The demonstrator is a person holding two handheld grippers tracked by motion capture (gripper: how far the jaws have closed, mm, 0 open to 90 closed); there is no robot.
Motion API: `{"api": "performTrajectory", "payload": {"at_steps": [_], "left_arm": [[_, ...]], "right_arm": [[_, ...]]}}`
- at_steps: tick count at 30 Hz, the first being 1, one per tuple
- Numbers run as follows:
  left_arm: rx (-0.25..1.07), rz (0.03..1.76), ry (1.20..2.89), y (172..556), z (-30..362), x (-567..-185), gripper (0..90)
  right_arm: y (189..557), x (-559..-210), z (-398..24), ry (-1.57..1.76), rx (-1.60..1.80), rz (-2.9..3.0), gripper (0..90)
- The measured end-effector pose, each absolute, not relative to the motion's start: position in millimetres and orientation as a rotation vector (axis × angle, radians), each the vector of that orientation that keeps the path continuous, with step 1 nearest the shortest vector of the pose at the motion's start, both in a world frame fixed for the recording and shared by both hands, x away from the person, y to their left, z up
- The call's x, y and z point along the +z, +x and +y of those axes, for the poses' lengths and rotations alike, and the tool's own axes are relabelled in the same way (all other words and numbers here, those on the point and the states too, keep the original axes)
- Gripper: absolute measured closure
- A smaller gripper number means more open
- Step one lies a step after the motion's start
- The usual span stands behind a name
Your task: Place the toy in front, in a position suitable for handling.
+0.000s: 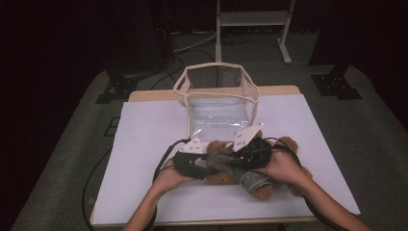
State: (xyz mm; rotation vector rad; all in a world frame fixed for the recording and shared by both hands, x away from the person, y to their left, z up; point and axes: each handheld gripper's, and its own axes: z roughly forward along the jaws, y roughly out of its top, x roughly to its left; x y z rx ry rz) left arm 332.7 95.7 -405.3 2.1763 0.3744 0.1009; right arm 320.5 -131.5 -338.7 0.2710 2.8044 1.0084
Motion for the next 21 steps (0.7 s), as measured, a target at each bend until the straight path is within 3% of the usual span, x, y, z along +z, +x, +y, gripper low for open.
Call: {"api": "performTrajectory", "payload": {"at_steps": [13,21], "left_arm": [[0.121,0.345,2.187,327,96,-407,44.7],[0.127,0.327,2.189,320,92,-400,42.7]], "right_arm": [[367,-329,-111,0.386,1.048,2.787,79.7],[351,-329,-111,0.351,1.036,2.859,79.7]]}}
